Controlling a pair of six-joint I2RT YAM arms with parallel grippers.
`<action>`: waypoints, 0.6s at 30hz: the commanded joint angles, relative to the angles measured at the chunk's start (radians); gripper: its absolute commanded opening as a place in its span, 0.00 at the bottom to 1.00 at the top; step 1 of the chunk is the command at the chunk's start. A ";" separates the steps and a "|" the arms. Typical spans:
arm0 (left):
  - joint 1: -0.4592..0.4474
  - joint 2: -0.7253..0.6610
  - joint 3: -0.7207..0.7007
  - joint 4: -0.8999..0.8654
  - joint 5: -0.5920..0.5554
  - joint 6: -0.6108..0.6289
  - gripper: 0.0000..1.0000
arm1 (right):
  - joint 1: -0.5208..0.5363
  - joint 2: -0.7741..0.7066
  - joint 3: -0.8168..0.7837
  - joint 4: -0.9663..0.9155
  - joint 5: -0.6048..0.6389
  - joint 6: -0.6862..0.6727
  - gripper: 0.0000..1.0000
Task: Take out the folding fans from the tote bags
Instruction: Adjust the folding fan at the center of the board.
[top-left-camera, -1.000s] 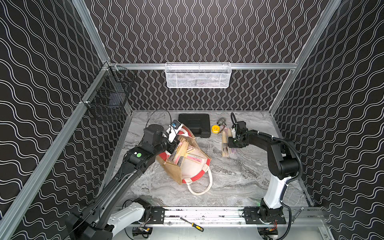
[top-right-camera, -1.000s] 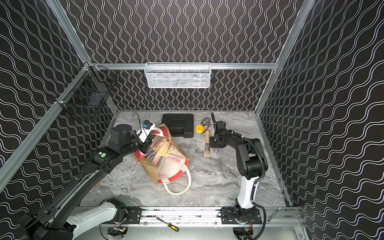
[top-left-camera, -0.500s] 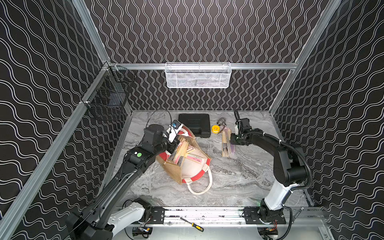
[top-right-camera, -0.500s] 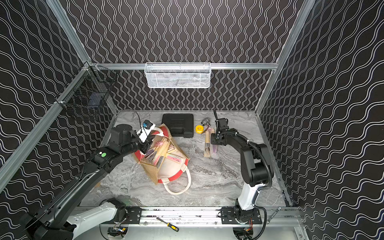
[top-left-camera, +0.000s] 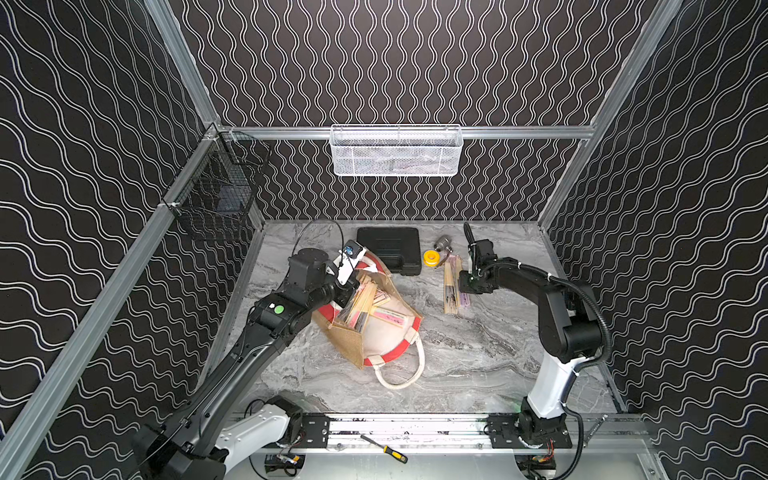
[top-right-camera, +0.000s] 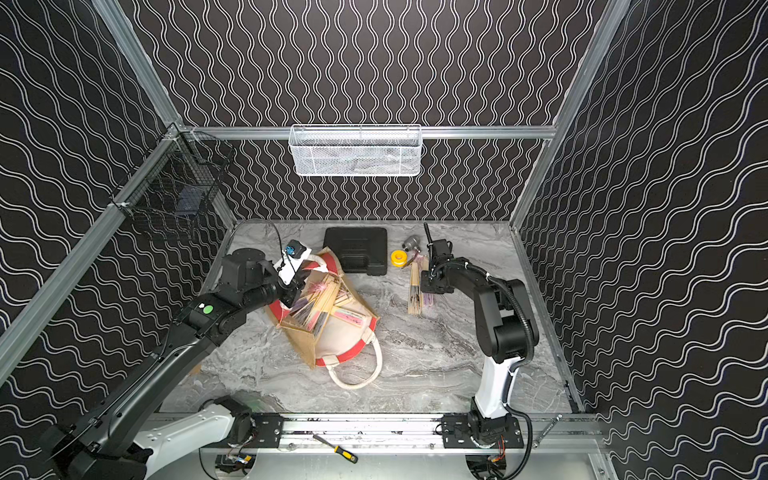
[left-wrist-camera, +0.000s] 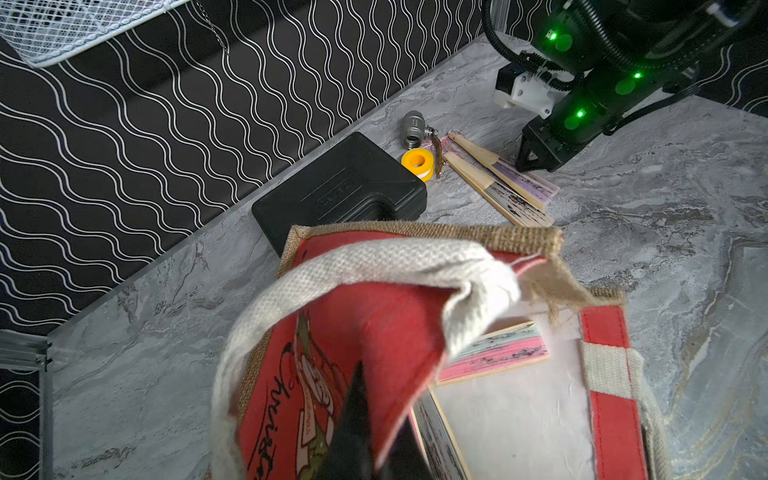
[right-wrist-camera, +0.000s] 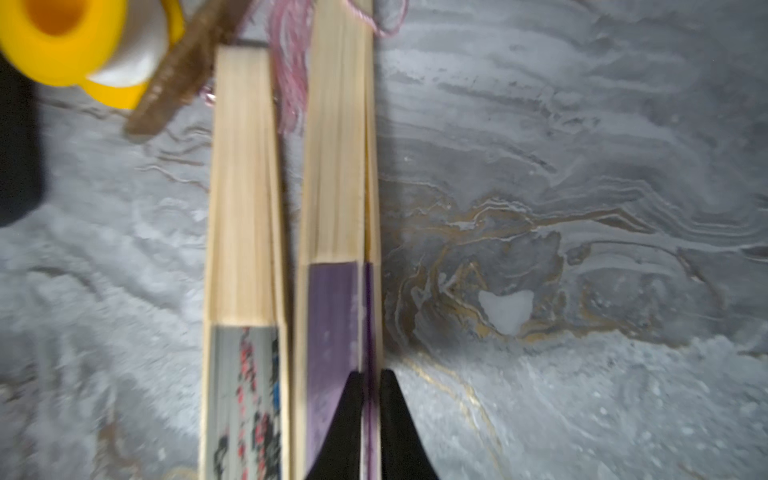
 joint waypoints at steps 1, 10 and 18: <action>-0.001 0.005 0.002 0.047 0.001 0.004 0.00 | 0.001 0.027 0.005 -0.026 0.008 0.009 0.09; -0.007 0.002 0.000 0.047 -0.005 0.008 0.00 | 0.006 0.008 -0.003 -0.026 0.013 0.016 0.10; -0.008 0.004 0.000 0.045 -0.004 0.008 0.00 | 0.005 -0.152 -0.010 -0.027 0.016 0.060 0.45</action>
